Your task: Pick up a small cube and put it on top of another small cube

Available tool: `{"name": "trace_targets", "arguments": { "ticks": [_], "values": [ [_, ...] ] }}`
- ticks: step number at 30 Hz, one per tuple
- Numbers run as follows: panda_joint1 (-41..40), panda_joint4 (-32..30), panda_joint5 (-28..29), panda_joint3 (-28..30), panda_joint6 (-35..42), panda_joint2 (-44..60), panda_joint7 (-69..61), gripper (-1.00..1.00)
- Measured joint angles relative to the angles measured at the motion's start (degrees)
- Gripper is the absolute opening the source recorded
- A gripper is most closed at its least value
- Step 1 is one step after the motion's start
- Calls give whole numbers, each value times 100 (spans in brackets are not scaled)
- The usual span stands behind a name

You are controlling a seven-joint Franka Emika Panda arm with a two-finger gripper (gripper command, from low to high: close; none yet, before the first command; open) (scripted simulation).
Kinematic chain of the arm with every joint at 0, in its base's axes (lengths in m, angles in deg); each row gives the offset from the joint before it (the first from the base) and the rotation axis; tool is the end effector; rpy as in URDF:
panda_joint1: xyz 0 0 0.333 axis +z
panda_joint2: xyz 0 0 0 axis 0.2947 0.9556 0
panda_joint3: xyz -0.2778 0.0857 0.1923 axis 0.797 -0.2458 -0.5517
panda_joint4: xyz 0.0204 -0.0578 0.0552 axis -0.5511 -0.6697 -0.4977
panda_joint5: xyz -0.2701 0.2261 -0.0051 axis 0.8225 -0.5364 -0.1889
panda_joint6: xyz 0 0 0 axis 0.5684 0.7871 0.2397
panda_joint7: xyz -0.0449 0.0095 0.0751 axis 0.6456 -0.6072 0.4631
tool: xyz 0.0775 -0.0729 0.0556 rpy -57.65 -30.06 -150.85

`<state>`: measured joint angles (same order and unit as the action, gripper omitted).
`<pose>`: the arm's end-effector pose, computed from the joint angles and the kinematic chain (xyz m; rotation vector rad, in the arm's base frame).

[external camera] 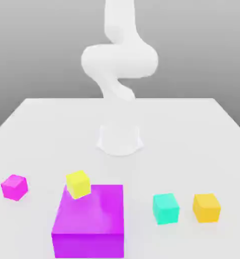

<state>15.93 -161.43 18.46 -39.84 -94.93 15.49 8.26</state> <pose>0.3255 0.0187 0.6787 -2.5308 1.0543 -0.9759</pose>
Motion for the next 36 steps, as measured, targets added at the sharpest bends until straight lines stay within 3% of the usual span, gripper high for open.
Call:
{"name": "trace_targets", "arguments": {
  "ticks": [13, 17, 21, 26, 33, 34, 36],
  "values": [
    [-321, -1523, 984, -1176, -1629, 2909, 1166, 0],
    [-154, -1994, 847, -1309, -2154, 3690, 1205, 0],
    [122, -2404, 207, -1499, -2672, 4317, 875, 0],
    [193, -2344, 515, -1318, -3119, 4862, 1142, 0],
    [765, -2202, 1351, -543, -3747, 5685, 1755, 0],
    [862, -2191, 1428, -426, -3819, 5775, 1810, -100],
    [862, -2191, 1431, -427, -3821, 5775, 1813, -100]
  ]
}}
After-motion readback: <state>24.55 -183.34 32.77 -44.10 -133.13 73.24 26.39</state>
